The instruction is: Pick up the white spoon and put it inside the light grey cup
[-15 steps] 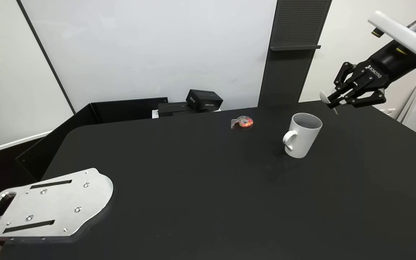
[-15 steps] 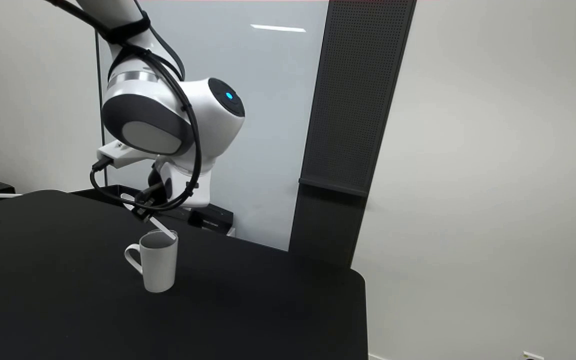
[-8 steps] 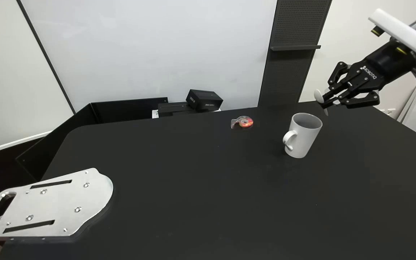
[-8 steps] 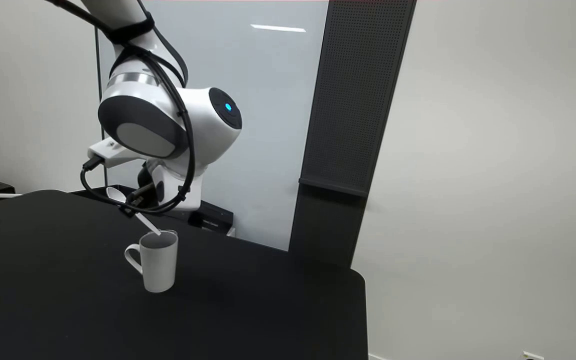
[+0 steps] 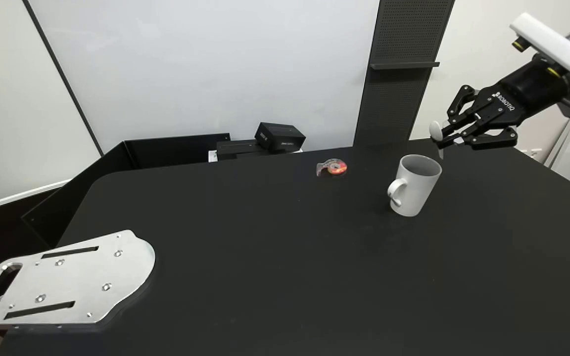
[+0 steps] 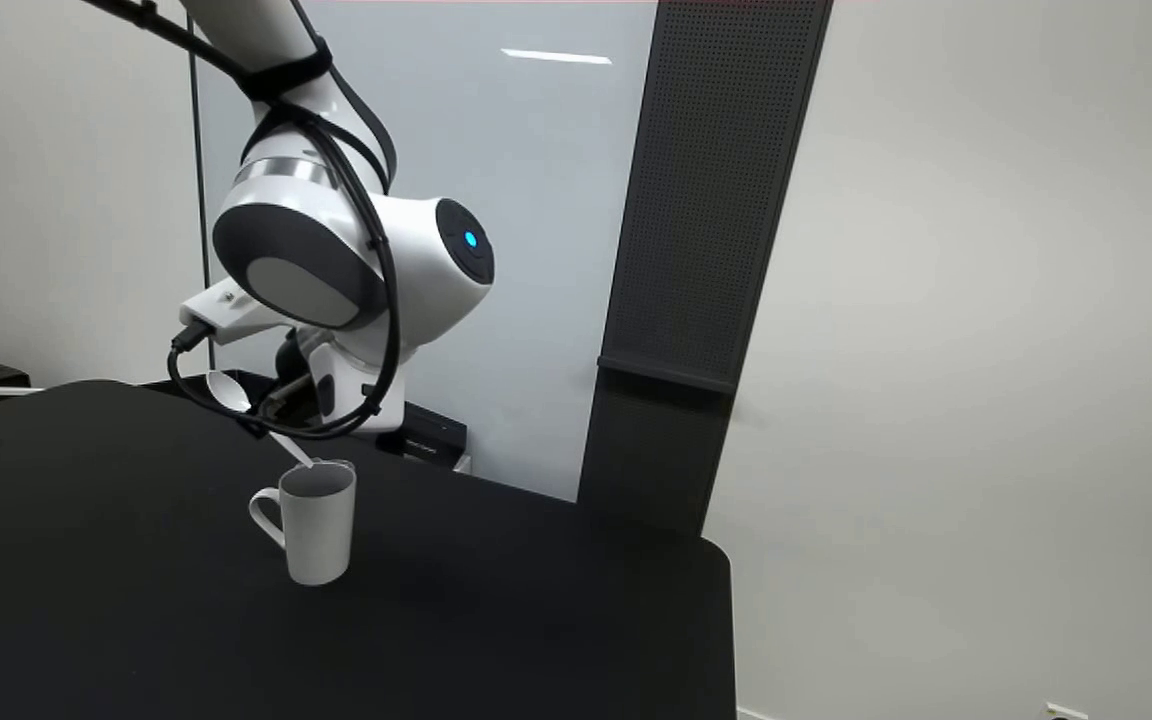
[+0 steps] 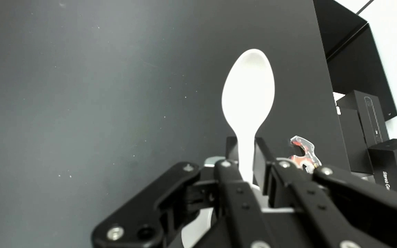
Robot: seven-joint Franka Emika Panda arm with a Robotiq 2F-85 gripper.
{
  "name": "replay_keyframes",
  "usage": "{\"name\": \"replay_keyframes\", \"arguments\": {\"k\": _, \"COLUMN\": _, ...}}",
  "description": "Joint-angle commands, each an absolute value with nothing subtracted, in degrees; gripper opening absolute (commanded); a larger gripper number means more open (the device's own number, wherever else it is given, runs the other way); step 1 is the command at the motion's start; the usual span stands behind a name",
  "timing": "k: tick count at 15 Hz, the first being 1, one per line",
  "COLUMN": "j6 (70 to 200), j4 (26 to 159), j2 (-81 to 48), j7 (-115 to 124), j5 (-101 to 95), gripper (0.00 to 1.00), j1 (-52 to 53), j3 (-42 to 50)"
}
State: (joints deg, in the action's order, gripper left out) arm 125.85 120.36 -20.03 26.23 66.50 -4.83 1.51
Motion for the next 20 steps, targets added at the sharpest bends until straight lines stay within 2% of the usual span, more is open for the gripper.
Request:
{"name": "replay_keyframes", "arguments": {"k": 1, "j6": 122.44, "j4": 116.48, "j2": -22.82, "j7": 25.16, "j5": 68.09, "gripper": 0.04, "j1": -5.10, "j3": 2.64}}
{"name": "replay_keyframes", "arguments": {"k": 20, "j6": 117.53, "j4": 107.12, "j2": -33.67, "j7": 27.04, "j5": 67.26, "gripper": 0.04, "j1": -4.72, "j3": 4.29}}
